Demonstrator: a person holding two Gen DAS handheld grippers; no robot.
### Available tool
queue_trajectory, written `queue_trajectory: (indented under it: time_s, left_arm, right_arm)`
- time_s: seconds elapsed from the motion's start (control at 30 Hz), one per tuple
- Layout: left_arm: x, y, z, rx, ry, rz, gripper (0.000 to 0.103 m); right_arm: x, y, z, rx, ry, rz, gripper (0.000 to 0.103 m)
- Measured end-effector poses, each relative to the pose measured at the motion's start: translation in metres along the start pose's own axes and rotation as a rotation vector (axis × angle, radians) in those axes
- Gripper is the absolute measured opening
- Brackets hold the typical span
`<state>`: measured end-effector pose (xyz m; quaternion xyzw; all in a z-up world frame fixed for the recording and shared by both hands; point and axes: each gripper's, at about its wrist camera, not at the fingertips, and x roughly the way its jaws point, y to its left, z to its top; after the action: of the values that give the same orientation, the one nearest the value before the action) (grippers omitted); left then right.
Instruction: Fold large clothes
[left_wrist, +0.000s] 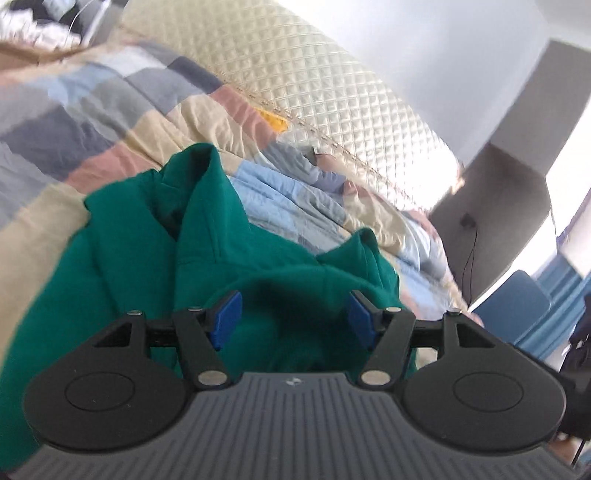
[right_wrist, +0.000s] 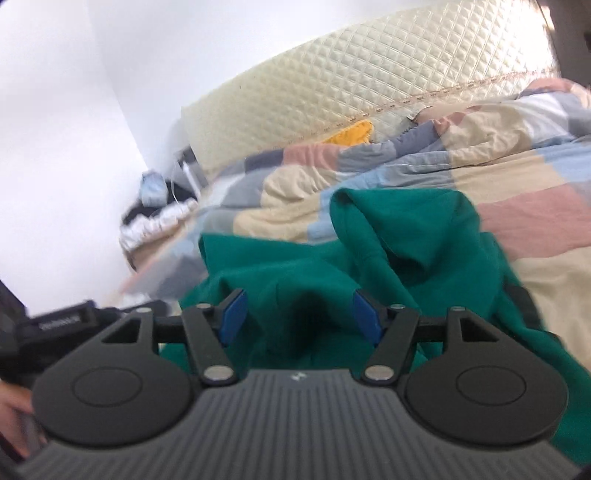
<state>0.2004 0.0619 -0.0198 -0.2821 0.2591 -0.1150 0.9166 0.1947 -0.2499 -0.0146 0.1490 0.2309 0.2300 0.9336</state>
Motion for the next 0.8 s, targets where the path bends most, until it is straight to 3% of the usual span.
queue_trajectory:
  time_s: [0.2, 0.33, 0.43, 0.47, 0.6, 0.73, 0.8]
  left_arm:
    - [0.046, 0.036, 0.006, -0.177, 0.006, -0.079, 0.068]
    - [0.068, 0.052, -0.001, -0.261, 0.078, -0.123, 0.068]
    - [0.075, 0.052, -0.007, -0.266, 0.109, -0.147, 0.068]
    - [0.076, 0.05, -0.008, -0.257, 0.114, -0.149, 0.068]
    - [0.076, 0.04, -0.015, -0.206, 0.128, -0.15, 0.068]
    - [0.078, 0.024, -0.025, -0.127, 0.169, -0.105, 0.065]
    - [0.072, 0.018, -0.03, -0.104, 0.148, -0.103, 0.058]
  right_arm:
    - [0.035, -0.015, 0.002, 0.022, -0.019, 0.005, 0.067]
    - [0.056, -0.022, -0.006, 0.055, 0.046, 0.051, 0.067]
    - [0.065, -0.016, -0.014, 0.018, 0.101, 0.063, 0.067]
    - [0.066, -0.012, -0.016, -0.003, 0.111, 0.059, 0.065]
    - [0.07, 0.001, -0.026, -0.117, 0.185, -0.026, 0.029]
    - [0.058, 0.01, -0.026, -0.163, 0.165, -0.048, 0.023]
    - [0.048, 0.015, -0.024, -0.186, 0.143, -0.046, 0.022]
